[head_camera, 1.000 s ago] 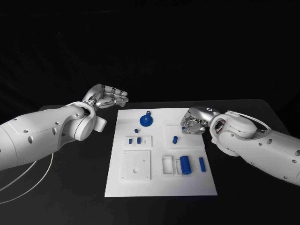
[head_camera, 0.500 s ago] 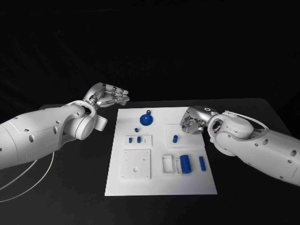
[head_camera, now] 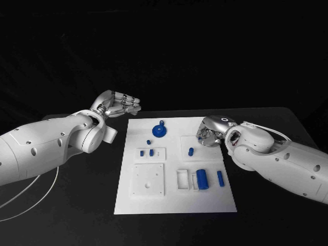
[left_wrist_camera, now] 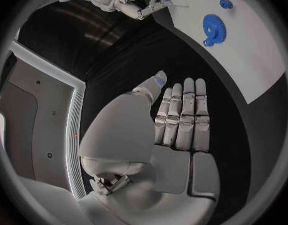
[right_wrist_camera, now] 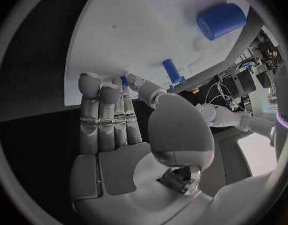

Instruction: Assemble the parts on the task board

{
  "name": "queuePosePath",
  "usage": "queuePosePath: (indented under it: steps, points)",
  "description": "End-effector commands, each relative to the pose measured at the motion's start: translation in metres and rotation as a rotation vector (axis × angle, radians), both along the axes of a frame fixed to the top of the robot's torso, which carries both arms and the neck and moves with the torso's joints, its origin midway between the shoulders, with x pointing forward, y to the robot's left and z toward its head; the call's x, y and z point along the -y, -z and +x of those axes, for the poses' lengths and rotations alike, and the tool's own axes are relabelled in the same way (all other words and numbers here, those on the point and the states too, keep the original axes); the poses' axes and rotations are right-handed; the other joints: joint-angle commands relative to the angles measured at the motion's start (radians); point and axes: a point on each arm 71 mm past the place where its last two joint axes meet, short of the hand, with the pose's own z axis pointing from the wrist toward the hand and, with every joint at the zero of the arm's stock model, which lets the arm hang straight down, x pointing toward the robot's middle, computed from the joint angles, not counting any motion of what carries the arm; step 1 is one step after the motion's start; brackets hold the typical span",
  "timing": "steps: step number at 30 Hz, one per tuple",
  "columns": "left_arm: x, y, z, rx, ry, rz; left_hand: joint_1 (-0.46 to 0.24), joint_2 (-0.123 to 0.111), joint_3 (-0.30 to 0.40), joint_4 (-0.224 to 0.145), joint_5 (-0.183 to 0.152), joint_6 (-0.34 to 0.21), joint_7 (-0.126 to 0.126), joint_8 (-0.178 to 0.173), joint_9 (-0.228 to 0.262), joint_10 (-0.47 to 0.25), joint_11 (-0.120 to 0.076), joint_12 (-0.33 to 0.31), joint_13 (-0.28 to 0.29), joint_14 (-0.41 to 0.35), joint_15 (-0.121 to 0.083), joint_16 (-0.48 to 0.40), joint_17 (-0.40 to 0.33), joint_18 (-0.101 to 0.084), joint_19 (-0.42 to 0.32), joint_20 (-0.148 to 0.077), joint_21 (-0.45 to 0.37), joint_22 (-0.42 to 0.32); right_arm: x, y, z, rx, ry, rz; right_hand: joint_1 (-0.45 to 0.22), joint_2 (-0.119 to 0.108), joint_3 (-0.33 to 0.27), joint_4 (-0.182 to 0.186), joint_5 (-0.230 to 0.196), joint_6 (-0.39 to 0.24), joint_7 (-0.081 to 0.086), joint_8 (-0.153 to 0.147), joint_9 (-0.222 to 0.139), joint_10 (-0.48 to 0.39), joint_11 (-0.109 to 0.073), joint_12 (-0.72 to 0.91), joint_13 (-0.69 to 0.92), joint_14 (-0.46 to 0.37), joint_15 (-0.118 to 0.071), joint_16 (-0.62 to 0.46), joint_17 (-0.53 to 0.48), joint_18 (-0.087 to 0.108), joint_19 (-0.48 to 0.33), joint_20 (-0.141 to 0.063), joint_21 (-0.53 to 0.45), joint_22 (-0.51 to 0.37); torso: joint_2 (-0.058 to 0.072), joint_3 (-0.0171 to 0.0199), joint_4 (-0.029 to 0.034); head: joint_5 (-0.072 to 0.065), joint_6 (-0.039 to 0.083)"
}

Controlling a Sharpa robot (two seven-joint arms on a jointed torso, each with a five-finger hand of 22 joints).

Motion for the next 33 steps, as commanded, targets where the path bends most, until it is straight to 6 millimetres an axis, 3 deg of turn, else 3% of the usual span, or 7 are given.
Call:
queuePosePath:
  steps: [1, 4, 6, 7, 19, 24, 33]
  points:
    - [0.002, -0.002, 0.0, 0.019, 0.004, -0.008, 0.008, 0.001, -0.006, -0.001, -0.001, -0.004, -0.001, -0.003, 0.0, -0.006, -0.001, -0.001, -0.001, -0.009, -0.001, -0.004, -0.001, -0.004, 0.004, 0.004, 0.002, -0.001, -0.003, 0.011, -0.004, -0.033, -0.007, -0.051, -0.008, -0.003, 0.013, -0.01, 0.041, 0.006, 0.001, 0.005, -0.001, 0.008, 0.002, -0.001, -0.001, 0.0, -0.006, -0.006, 0.001, 0.017, 0.041, -0.006, 0.007, 0.003, 0.0, -0.0002, 0.0002, 0.001, -0.003]
    - [0.002, -0.002, 0.0, 0.017, 0.004, -0.01, 0.008, 0.001, -0.006, -0.001, -0.001, -0.004, -0.001, -0.003, 0.0, -0.006, -0.001, -0.001, -0.001, -0.009, -0.001, -0.004, -0.001, -0.004, 0.004, 0.004, 0.002, -0.001, -0.003, 0.01, -0.004, -0.025, -0.003, -0.056, -0.015, -0.008, 0.035, -0.024, 0.098, 0.007, 0.001, 0.005, -0.003, 0.01, 0.004, -0.001, 0.001, -0.001, -0.005, -0.006, 0.002, 0.018, 0.04, -0.005, 0.007, 0.008, 0.0, -0.0004, 0.0002, 0.001, -0.001]
    - [0.002, -0.002, 0.0, 0.016, 0.004, -0.011, 0.008, 0.001, -0.006, -0.001, -0.001, -0.004, -0.001, -0.003, 0.0, -0.006, -0.001, -0.001, -0.001, -0.009, -0.001, -0.004, -0.001, -0.004, 0.004, 0.004, 0.002, -0.001, -0.003, 0.01, -0.004, -0.016, -0.001, -0.056, -0.031, -0.021, 0.061, -0.032, 0.224, 0.01, 0.0, 0.005, -0.003, 0.018, 0.006, 0.001, 0.002, -0.002, -0.007, -0.006, 0.004, 0.02, 0.04, -0.007, 0.015, 0.016, 0.0, -0.0005, 0.0003, 0.002, -0.001]
    - [0.002, -0.002, 0.001, 0.016, 0.003, -0.012, 0.008, 0.001, -0.006, -0.001, -0.001, -0.004, -0.001, -0.003, 0.0, -0.006, -0.001, -0.001, -0.001, -0.009, -0.001, -0.004, -0.001, -0.004, 0.004, 0.004, 0.002, -0.001, -0.004, 0.009, -0.004, -0.011, 0.0, -0.055, -0.036, -0.023, 0.065, -0.033, 0.236, 0.014, -0.001, 0.005, -0.002, 0.022, 0.004, 0.0, 0.003, -0.001, -0.008, -0.005, 0.005, 0.021, 0.04, -0.008, 0.019, 0.021, 0.0, -0.0001, 0.0005, 0.001, -0.002]
    - [-0.002, -0.002, 0.003, 0.012, -0.008, -0.017, 0.003, 0.003, -0.012, 0.001, -0.001, -0.003, -0.002, -0.003, 0.0, -0.009, -0.001, -0.001, 0.0, -0.013, 0.001, -0.004, 0.0, -0.003, 0.002, 0.008, 0.0, -0.005, -0.001, 0.003, -0.005, 0.021, 0.004, -0.002, -0.046, -0.023, 0.073, -0.04, 0.238, 0.026, -0.006, 0.005, 0.003, 0.035, 0.0, 0.0, 0.007, 0.005, -0.014, -0.008, 0.006, 0.021, 0.041, -0.013, 0.028, 0.034, 0.0, 0.0007, -0.001, -0.001, 0.004]
    - [-0.002, -0.001, 0.005, 0.009, -0.009, -0.017, 0.004, 0.003, -0.015, 0.004, -0.001, -0.002, -0.002, -0.003, 0.0, -0.01, 0.0, -0.001, 0.0, -0.016, 0.002, -0.004, 0.001, -0.002, 0.005, 0.009, 0.001, -0.018, 0.001, -0.002, -0.006, 0.036, 0.009, 0.045, -0.037, -0.01, 0.091, -0.043, 0.132, 0.023, -0.004, 0.005, 0.004, 0.032, 0.0, -0.001, 0.007, 0.008, -0.013, -0.014, 0.003, 0.02, 0.041, -0.013, 0.02, 0.032, -0.003, -0.0003, -0.0006, -0.002, 0.005]
    - [-0.003, 0.0, 0.008, 0.008, -0.017, -0.015, 0.005, 0.004, -0.018, 0.007, -0.001, -0.004, -0.002, -0.002, 0.0, -0.011, 0.0, -0.001, 0.0, -0.016, 0.002, -0.004, 0.002, -0.002, 0.008, 0.009, 0.001, -0.035, 0.003, -0.012, -0.006, 0.054, 0.015, 0.098, -0.038, -0.012, 0.094, -0.042, 0.126, 0.025, -0.005, 0.005, 0.005, 0.033, 0.0, -0.001, 0.008, 0.011, -0.014, -0.017, 0.002, 0.02, 0.043, -0.013, 0.021, 0.033, -0.003, 0.0003, -0.0009, 0.001, 0.008]
